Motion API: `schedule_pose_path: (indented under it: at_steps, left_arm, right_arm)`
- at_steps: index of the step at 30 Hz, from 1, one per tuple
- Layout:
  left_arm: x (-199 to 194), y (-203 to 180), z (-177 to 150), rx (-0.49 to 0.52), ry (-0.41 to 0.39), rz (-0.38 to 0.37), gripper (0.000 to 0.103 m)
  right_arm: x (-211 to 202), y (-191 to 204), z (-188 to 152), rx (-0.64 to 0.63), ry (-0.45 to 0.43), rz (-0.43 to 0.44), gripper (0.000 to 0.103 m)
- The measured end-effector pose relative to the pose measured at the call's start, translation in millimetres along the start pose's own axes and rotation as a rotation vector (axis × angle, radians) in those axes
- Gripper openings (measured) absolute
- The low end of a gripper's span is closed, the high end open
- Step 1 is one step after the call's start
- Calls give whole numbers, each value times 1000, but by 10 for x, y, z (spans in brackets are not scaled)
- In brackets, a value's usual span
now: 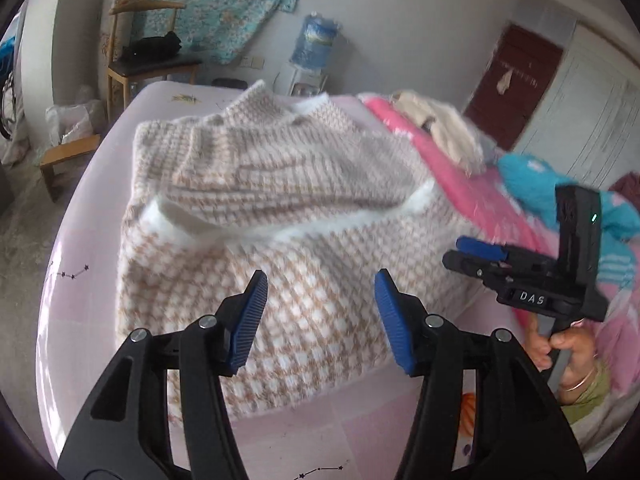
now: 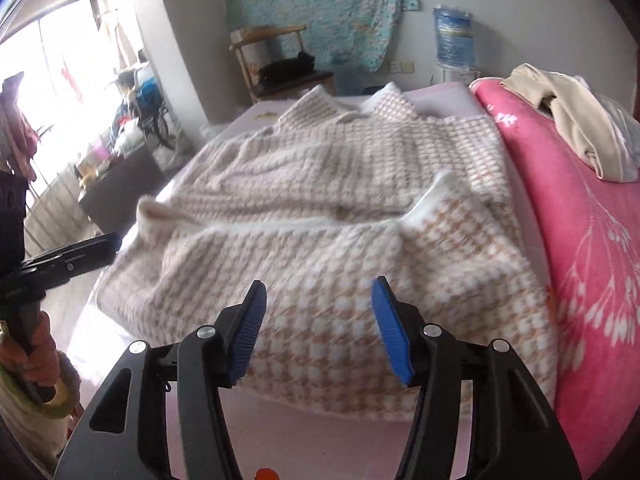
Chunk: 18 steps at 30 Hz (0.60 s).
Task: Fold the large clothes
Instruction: 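Open both tools and withdraw them from the folded coat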
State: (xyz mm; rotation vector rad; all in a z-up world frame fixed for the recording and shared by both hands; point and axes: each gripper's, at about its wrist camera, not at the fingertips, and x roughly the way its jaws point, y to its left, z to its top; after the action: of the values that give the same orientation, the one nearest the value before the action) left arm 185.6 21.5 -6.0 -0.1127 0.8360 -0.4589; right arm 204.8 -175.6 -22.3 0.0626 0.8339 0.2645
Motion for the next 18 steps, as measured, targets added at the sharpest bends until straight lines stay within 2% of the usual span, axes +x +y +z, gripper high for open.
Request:
schedule_pose_path:
  at_steps: [3, 4, 6, 9, 12, 13, 16, 18]
  left_arm:
    - [371, -21, -232, 24, 116, 152, 55]
    - [426, 36, -278, 1, 134, 155, 56]
    - [331, 125, -299, -56, 116, 138, 55]
    - [-10, 126, -313, -57, 37, 165, 54]
    - [-329, 158, -451, -77, -26, 97, 65]
    - [-382, 176, -509, -91, -26, 73, 68]
    - [-432, 331, -719, -180, 18, 5, 69]
    - [-388, 506, -839, -286, 44, -35, 69]
  right_arm:
    - [350, 47, -142, -28, 118, -55, 50]
    - [374, 42, -168, -28, 123, -53, 50]
    - [281, 45, -153, -16, 126, -68, 50]
    - [-39, -1, -197, 18, 78, -60, 52]
    - [-366, -246, -366, 128, 44, -18, 65]
    - [-439, -347, -443, 166, 41, -21, 66]
    - [-558, -688, -689, 283, 51, -76, 70]
    - [-545, -906, -824, 369, 80, -99, 70]
